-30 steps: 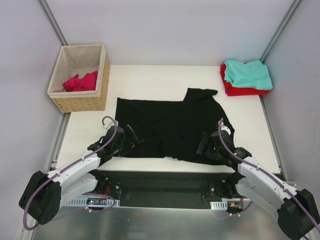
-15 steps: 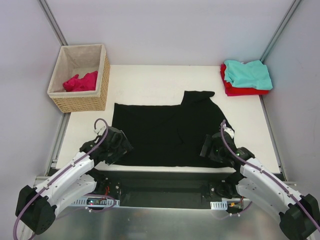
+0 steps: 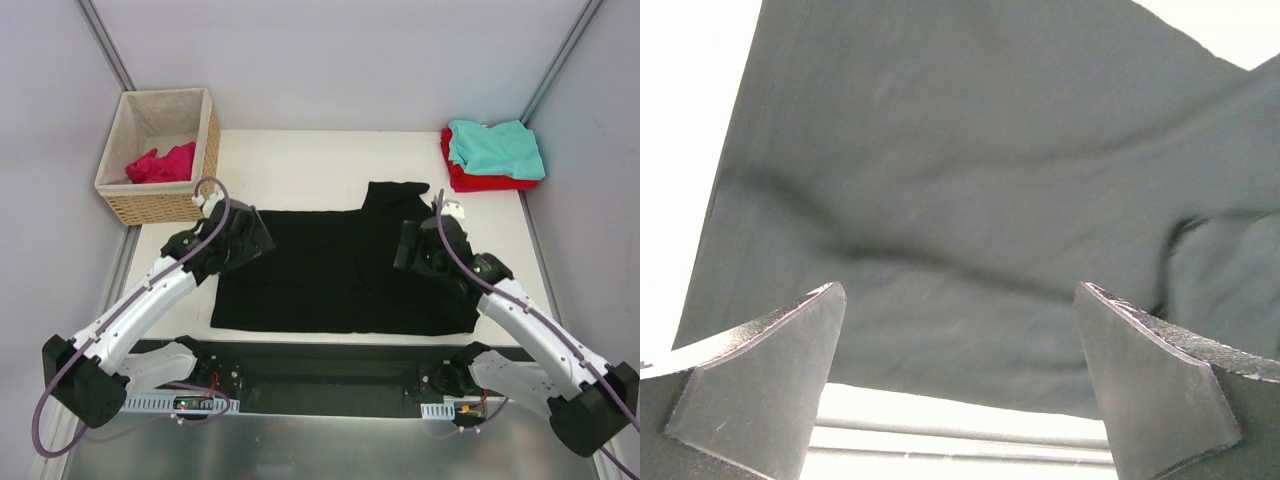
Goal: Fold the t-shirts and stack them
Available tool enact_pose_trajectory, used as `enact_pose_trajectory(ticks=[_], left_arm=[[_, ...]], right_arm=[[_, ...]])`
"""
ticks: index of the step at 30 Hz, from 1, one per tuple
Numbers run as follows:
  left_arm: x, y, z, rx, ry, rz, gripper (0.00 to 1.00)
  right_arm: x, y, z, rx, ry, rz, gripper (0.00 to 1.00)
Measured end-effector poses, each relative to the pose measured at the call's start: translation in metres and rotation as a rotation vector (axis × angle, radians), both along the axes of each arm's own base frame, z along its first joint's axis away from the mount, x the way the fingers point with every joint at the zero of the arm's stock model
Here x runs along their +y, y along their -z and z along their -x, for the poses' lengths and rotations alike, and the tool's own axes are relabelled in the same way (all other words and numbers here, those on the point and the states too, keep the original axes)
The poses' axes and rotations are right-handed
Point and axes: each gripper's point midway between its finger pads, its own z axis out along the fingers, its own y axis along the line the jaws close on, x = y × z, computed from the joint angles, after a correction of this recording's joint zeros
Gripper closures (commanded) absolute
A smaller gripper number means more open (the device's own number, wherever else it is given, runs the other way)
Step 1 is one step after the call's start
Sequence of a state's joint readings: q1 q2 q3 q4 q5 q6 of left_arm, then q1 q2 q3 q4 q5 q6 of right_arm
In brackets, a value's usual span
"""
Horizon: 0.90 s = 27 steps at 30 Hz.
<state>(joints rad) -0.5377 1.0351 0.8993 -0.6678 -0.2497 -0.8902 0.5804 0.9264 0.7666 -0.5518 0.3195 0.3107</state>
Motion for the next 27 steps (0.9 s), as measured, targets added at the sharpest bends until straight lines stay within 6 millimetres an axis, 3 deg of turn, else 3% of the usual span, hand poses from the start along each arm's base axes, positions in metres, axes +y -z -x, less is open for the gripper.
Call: enact_pose_trajectory(ticks=[3, 5, 10, 13, 16, 19, 24, 27], left_arm=[[-0.004, -0.025, -0.032, -0.08, 0.007, -0.039, 0.01], [0.0, -0.025, -0.048, -0.086, -0.005, -0.051, 0.01], [0.028, 0.018, -0.083, 0.03, -0.098, -0.069, 0.01], [0.037, 0.046, -0.093, 0.1, -0.123, -0.088, 0.01], [0.038, 0.063, -0.097, 0.145, -0.123, -0.1, 0.01], [0.038, 0.068, -0.104, 0.156, -0.119, -0.105, 0.01], [0.032, 0.054, -0.121, 0.111, -0.111, -0.071, 0.01], [0.027, 0.047, -0.127, 0.087, -0.101, -0.047, 0.01]], right_arm=[[0.006, -0.021, -0.035, -0.058, 0.001, -0.008, 0.04], [0.0, -0.019, -0.057, -0.051, 0.025, -0.025, 0.04], [-0.016, 0.01, -0.108, 0.057, 0.075, -0.041, 0.04], [-0.019, 0.03, -0.138, 0.115, 0.087, -0.079, 0.04], [-0.026, 0.049, -0.16, 0.166, 0.107, -0.11, 0.04], [-0.029, 0.058, -0.174, 0.187, 0.112, -0.137, 0.04], [-0.019, 0.05, -0.199, 0.166, 0.078, -0.199, 0.04], [-0.017, 0.049, -0.2, 0.163, 0.076, -0.213, 0.04]])
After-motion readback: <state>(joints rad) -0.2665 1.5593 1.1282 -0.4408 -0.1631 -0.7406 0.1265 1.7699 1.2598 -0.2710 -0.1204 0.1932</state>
